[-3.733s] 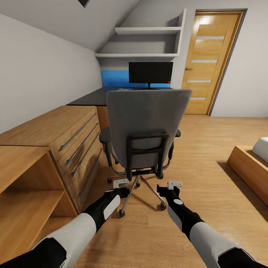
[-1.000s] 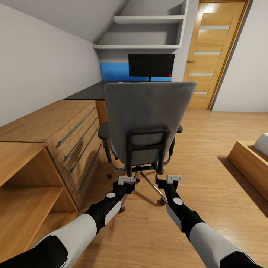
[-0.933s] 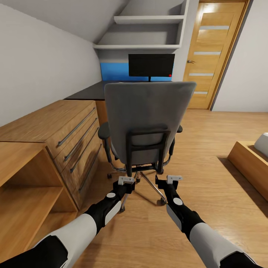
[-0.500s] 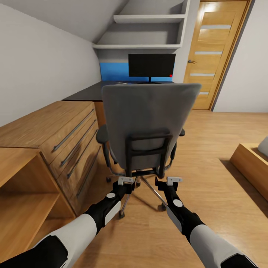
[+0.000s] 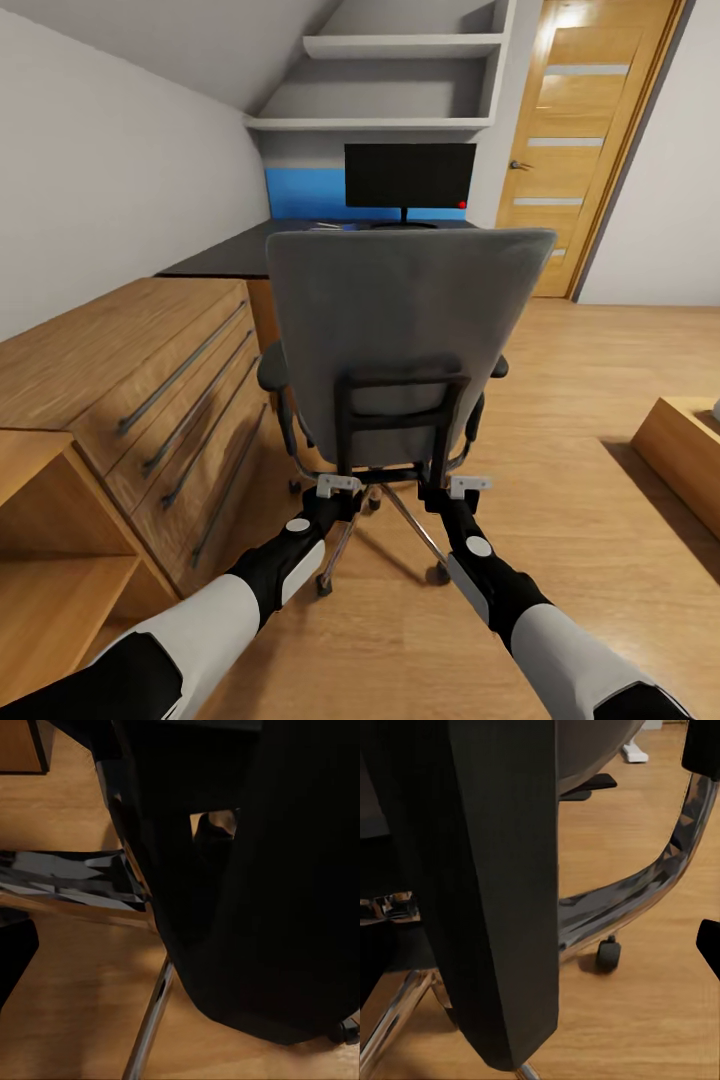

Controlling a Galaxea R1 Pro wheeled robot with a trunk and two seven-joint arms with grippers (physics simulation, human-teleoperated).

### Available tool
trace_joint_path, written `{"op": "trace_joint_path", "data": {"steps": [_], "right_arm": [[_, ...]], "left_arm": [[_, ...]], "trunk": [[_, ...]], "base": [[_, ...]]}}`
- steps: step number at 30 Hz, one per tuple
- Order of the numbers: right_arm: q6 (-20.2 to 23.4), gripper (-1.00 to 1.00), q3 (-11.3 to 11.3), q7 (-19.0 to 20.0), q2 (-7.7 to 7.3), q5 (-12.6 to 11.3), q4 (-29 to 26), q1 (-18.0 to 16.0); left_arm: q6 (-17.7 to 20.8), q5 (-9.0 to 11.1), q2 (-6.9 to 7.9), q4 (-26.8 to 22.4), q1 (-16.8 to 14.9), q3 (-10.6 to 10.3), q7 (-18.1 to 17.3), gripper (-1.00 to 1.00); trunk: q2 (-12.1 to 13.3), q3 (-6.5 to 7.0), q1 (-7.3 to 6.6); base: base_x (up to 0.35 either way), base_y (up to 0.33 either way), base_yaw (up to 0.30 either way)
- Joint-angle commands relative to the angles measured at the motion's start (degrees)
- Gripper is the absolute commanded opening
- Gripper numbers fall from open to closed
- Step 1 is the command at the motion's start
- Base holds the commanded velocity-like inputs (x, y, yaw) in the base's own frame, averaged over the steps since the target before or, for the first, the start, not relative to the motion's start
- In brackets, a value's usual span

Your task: In the bedroom, organize the workspace by keeping the computer under the desk, ensuring the monitor is on the desk, placing the keyboard on the desk next to the monitor, placing the mouse on the desk next to the keyboard, moving the folder from the swivel chair onto the desk next to the mouse, stacking the notebook on top of the folder with the pen on top of the notebook, and positioning the swivel chair next to the desk.

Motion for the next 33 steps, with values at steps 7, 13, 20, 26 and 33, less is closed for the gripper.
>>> {"op": "trace_joint_path", "data": {"steps": [7,13,20,26,33], "right_arm": [[-0.20,1.00,0.48,-0.40,-0.06,-0.58,0.05,-0.05],[-0.22,1.00,0.45,-0.40,-0.08,-0.59,0.11,-0.05],[-0.23,1.00,0.40,-0.40,-0.14,-0.59,0.14,-0.05],[-0.24,1.00,0.41,-0.40,-0.15,-0.59,0.13,-0.05],[-0.22,1.00,0.48,-0.40,-0.15,-0.59,0.05,-0.05]], "left_arm": [[-0.33,0.47,0.00,0.09,-0.07,-0.57,0.51,1.00],[-0.38,0.46,0.00,0.09,-0.07,-0.57,0.59,1.00],[-0.39,0.43,0.00,0.09,-0.07,-0.57,0.60,1.00],[-0.37,0.43,0.00,0.09,-0.07,-0.57,0.60,1.00],[-0.41,0.35,0.00,0.09,-0.07,-0.57,0.60,1.00]], "trunk": [[-0.01,-0.05,0.02],[-0.01,-0.04,0.02],[-0.01,0.10,0.02],[-0.01,0.25,0.02],[-0.01,0.39,0.02]], "base": [[0.227,0.000,0.000],[0.274,-0.046,-0.017],[0.307,-0.147,-0.111],[0.310,-0.164,-0.155],[0.313,-0.046,-0.131]]}}
